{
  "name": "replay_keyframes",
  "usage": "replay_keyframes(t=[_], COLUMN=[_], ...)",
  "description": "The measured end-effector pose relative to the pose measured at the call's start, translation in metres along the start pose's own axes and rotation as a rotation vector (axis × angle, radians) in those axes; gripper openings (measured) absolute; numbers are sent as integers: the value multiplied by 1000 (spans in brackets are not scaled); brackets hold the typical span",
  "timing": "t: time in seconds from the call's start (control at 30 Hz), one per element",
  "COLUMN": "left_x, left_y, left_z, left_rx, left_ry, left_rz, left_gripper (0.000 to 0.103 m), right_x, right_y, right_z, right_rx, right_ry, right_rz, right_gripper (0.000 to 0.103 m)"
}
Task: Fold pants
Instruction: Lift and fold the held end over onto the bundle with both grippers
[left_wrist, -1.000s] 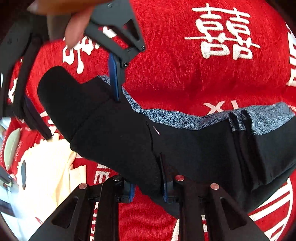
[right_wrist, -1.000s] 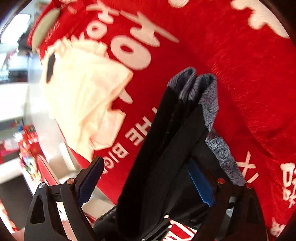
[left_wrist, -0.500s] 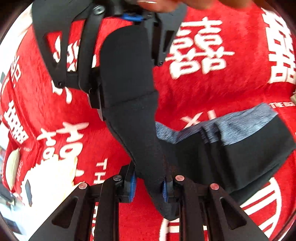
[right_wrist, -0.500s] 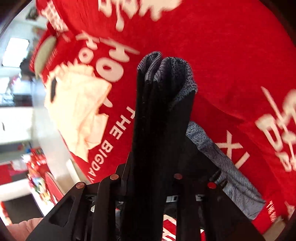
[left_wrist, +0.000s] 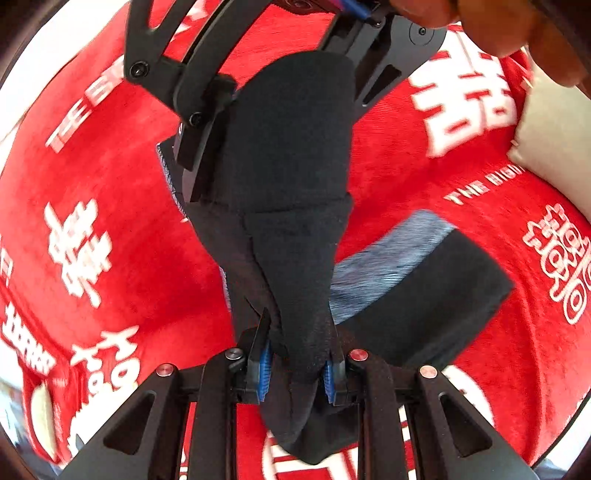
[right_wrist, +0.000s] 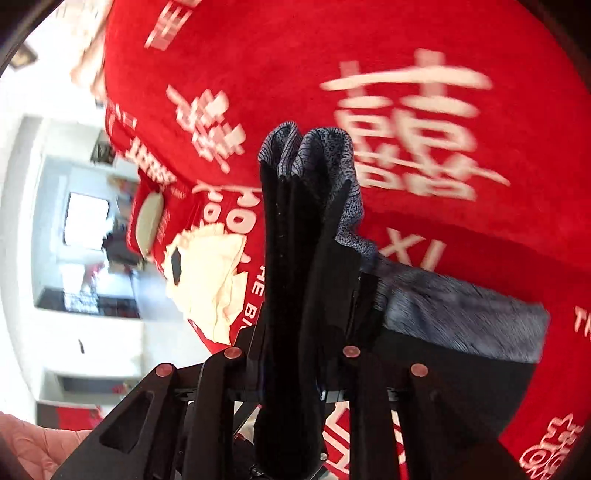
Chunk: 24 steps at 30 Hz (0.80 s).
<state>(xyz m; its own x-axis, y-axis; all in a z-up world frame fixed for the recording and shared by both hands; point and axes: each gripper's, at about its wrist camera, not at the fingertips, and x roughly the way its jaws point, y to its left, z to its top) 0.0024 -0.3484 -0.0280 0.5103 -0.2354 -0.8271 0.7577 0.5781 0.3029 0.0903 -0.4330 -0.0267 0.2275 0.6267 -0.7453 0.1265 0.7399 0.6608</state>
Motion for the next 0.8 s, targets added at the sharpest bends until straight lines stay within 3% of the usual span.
replay_keyframes(t=[0.3,0.47,0.6,0.67,0.7,0.73,0.8], left_x=[11,28,42,44,43,39,30], left_y=[-90,-121,-138,-144,-146,-146,-144], left_z=[14,3,-16,-22,-24,-26,-29], left_rx=[169,247,309,336,341,339,321], left_ry=[51,116,156,167,170,171,167], left_rz=[-57,-52,-21,-15,-21,-33,-58], left_gripper=[23,23,23,31,39,54,62], right_x=[-33,-11,16,26,27,28,29], right_y=[-113,-169,-198,-210,-213,-211,-206], right_z=[-53,-81,-102,-111,-114,-114,-113], right_rx=[195,291,340,376,381,379,356], right_ry=[-87,-98,-73,-82,-90,-99,-100], right_rz=[63,86,55,68,76,75,49], right_gripper=[21,21,21,22,22,22,23])
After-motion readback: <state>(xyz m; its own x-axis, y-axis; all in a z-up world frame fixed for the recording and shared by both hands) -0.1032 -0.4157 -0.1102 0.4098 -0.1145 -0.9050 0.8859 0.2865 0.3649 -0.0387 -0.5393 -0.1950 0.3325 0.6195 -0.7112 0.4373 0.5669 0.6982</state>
